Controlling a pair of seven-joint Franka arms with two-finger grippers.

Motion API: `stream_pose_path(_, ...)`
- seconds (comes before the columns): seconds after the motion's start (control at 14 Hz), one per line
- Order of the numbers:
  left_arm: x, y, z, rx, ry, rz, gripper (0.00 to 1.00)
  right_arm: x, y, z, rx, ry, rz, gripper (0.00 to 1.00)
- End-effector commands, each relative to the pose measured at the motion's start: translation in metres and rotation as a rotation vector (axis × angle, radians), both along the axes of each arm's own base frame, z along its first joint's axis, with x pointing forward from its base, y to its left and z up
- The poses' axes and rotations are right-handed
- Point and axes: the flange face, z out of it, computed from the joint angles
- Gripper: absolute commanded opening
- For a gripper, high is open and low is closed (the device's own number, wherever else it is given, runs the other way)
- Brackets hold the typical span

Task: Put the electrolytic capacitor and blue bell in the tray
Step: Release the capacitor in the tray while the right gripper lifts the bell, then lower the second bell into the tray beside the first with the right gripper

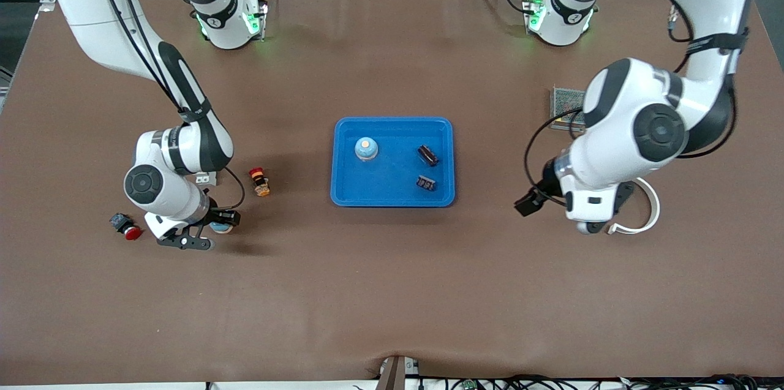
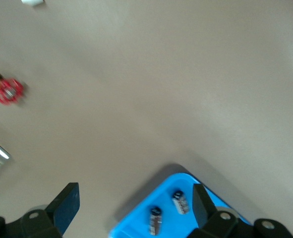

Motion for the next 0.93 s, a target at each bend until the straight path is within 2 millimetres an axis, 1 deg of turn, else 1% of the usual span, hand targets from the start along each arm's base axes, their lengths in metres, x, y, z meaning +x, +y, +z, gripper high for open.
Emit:
stream_pose_path(0.0, -0.007, 0.027, 0.026, 0.051, -0.022, -0.114, 1.0, 0.004, 0.001, 0.017, 0.05, 0.028, -0.06, 0.0)
stream_pose_path(0.07, -0.008, 0.041, 0.035, 0.057, -0.025, -0.165, 1.0, 0.005, 0.003, 0.023, 0.088, 0.033, -0.108, 0.0)
stream_pose_path(0.14, -0.009, 0.059, 0.048, 0.059, -0.035, -0.204, 1.0, 0.006, 0.004, 0.029, 0.123, 0.03, -0.159, 0.0)
stream_pose_path(0.21, -0.01, 0.075, 0.056, 0.06, -0.034, -0.255, 1.0, 0.006, 0.004, 0.033, 0.146, 0.03, -0.217, 0.0)
stream_pose_path(0.36, -0.016, 0.099, 0.076, 0.067, -0.03, -0.328, 1.0, 0.005, 0.011, 0.038, 0.152, 0.038, -0.363, 0.0)
stream_pose_path(0.5, -0.024, 0.118, 0.096, 0.072, -0.039, -0.387, 1.0, 0.002, 0.044, 0.04, 0.14, 0.043, -0.564, 0.0)
stream_pose_path(0.57, -0.027, 0.121, 0.103, 0.074, -0.044, -0.421, 1.0, 0.001, 0.054, 0.039, 0.139, 0.041, -0.659, 0.0)
stream_pose_path(0.64, -0.033, 0.122, 0.115, 0.081, -0.056, -0.436, 1.0, 0.001, 0.064, 0.041, 0.142, 0.034, -0.731, 0.0)
stream_pose_path(0.78, -0.039, 0.125, 0.129, 0.089, -0.079, -0.48, 1.0, -0.002, 0.088, 0.043, 0.159, 0.04, -0.858, 0.0)
stream_pose_path(0.85, -0.046, 0.128, 0.138, 0.098, -0.088, -0.52, 1.0, -0.002, 0.101, 0.047, 0.176, 0.047, -0.903, 0.0)
